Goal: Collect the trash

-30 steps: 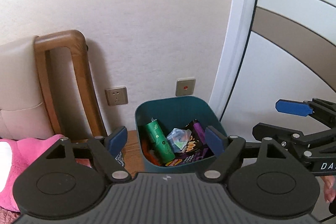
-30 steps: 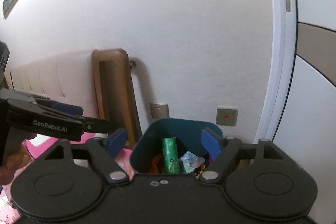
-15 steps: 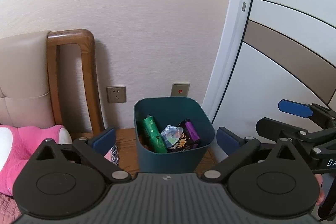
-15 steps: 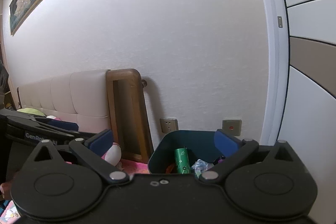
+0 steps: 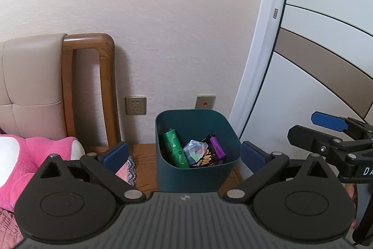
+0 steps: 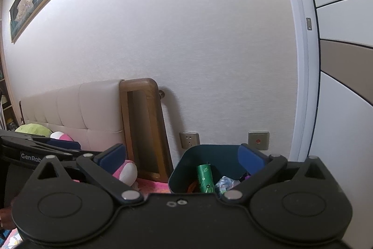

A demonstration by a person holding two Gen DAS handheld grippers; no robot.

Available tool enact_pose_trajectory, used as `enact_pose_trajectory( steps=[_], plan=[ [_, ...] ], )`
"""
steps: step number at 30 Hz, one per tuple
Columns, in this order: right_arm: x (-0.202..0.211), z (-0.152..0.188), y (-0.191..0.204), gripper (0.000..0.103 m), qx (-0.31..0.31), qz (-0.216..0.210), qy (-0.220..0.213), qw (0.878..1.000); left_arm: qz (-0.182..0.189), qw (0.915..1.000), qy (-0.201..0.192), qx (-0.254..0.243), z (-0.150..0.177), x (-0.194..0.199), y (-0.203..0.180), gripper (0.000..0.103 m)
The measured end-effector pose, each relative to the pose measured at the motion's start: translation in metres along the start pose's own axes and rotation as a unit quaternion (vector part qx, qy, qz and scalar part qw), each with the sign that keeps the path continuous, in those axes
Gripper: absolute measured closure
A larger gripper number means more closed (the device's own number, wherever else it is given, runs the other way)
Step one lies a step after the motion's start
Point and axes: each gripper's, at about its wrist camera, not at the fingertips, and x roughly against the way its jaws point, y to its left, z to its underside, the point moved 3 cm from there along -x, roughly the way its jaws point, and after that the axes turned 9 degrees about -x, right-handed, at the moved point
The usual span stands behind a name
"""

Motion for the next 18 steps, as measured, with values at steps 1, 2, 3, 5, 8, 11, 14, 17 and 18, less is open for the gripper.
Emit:
enact_pose_trajectory(
  steps=[1,2,3,5,8,11,14,17,18],
  plan=[
    [0.0,0.0,0.0,0.0,0.001,0.0,-0.002,1.0,-0.001,1.0,-0.002,0.001,0.0,0.001,0.0,0.0],
    [0.001,0.0,0.0,0.0,0.001,-0.001,-0.002,1.0,0.0,1.0,-0.003,0.001,-0.001,0.001,0.0,0.0],
    [0.001,0.0,0.0,0.0,0.001,-0.003,-0.001,1.0,0.001,1.0,-0.005,0.002,-0.001,0.002,0.0,0.0],
    [0.001,-0.001,0.0,0.0,-0.001,-0.002,-0.003,1.0,0.001,1.0,-0.007,0.001,-0.002,0.003,0.0,0.0],
    [0.002,-0.001,-0.001,0.0,0.001,0.0,-0.004,1.0,0.001,0.9999,-0.011,0.001,-0.003,0.005,-0.001,0.0],
    [0.003,-0.001,-0.001,0.0,0.0,-0.001,-0.005,1.0,0.0,0.9999,-0.016,-0.004,-0.004,0.007,-0.003,0.0],
    [0.003,-0.002,-0.001,0.0,0.0,-0.001,-0.006,1.0,0.004,0.9998,-0.02,-0.008,-0.007,0.009,-0.005,0.0],
    [0.004,-0.001,0.0,0.0,0.002,-0.001,-0.008,1.0,0.007,0.9996,-0.025,-0.006,-0.008,0.012,-0.006,0.0],
    [0.004,-0.002,0.0,0.0,0.002,-0.001,-0.008,1.0,0.008,0.9996,-0.028,-0.006,-0.009,0.013,-0.006,0.0]
  ],
)
